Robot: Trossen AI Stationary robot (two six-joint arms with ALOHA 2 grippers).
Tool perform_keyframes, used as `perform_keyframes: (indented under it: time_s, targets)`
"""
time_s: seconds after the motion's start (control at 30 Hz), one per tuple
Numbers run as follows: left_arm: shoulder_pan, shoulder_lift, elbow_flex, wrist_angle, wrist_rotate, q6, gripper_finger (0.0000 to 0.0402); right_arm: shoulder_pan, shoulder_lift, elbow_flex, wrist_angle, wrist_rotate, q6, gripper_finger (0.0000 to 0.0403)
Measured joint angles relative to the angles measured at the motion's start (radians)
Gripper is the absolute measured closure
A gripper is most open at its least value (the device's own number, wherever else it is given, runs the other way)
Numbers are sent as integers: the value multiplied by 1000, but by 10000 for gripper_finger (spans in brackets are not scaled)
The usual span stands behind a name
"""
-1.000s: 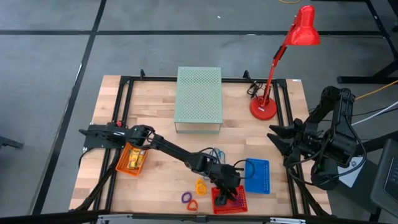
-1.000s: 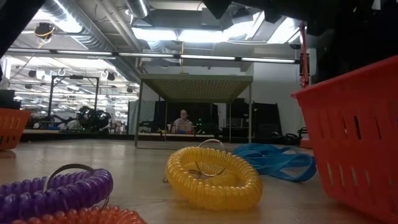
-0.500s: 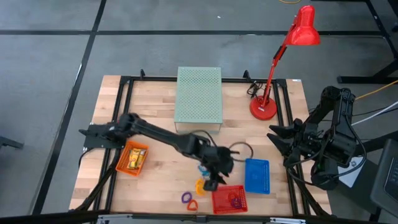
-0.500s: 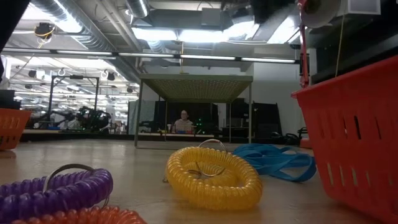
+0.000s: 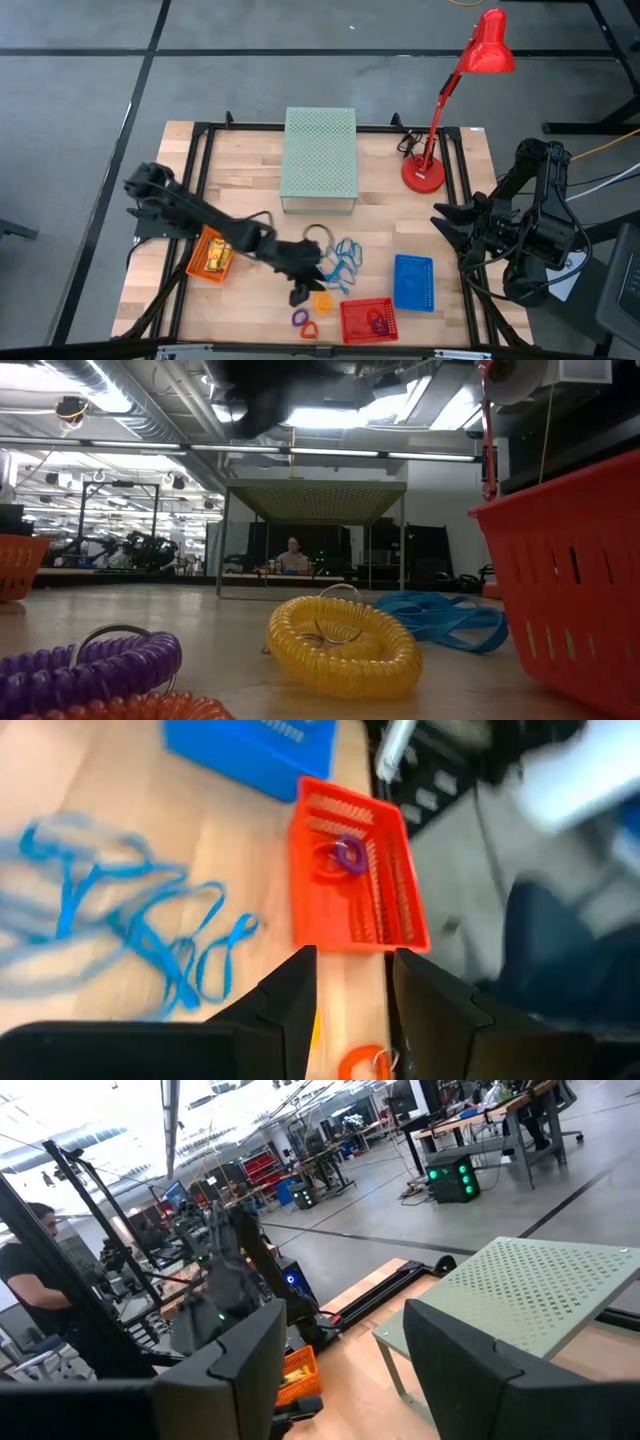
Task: Pick & Place Office Desk Supplies
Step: Put the violet coil keychain into the red bin
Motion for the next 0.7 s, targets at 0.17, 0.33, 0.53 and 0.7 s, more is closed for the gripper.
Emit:
perform_keyframes:
  time_s: [0.17, 0.33, 0.53, 0.7]
  targets:
    - [-114, -29, -140, -41, -83, -119, 277, 0, 0, 0, 0, 0, 0, 197]
    - [-170, 6, -137, -116, -52, -124, 277, 0, 0, 0, 0, 0, 5, 197]
    - [-153, 71, -3, -262, -55, 19, 277, -1, 0, 0, 0, 0, 5, 197]
    - [-131, 220, 119, -393, 24, 134, 277, -1, 0, 0, 0, 0, 5, 197]
